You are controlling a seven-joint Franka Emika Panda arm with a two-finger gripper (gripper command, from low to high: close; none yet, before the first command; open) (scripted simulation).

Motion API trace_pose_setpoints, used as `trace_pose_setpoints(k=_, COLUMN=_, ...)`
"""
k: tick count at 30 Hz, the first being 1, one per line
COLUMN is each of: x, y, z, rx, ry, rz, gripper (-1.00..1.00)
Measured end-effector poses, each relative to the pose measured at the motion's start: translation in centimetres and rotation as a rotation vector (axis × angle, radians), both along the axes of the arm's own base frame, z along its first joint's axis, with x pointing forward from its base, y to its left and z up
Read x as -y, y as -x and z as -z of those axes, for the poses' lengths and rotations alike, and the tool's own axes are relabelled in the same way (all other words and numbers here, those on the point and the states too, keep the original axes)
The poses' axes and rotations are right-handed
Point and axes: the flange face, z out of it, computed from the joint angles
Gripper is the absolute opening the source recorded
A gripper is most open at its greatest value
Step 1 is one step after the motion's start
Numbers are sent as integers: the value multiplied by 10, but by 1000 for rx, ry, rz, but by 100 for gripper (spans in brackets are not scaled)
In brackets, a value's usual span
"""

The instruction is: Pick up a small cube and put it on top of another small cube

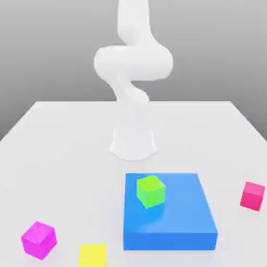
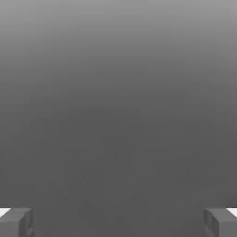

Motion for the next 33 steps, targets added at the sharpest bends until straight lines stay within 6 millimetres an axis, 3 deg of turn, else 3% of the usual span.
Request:
trace_pose_setpoints(k=8, x=-72, y=-52, z=92, rx=-115, ry=181, rz=-452, gripper=0)
trace_pose_setpoints(k=16, x=-156, y=-65, z=190, rx=-189, ry=361, rz=-905, gripper=0)
trace_pose_setpoints(k=25, x=-243, y=-37, z=305, rx=-234, ry=568, rz=-1421, gripper=0)
trace_pose_setpoints(k=33, x=-305, y=23, z=403, rx=-240, ry=762, rz=-1901, gripper=0)
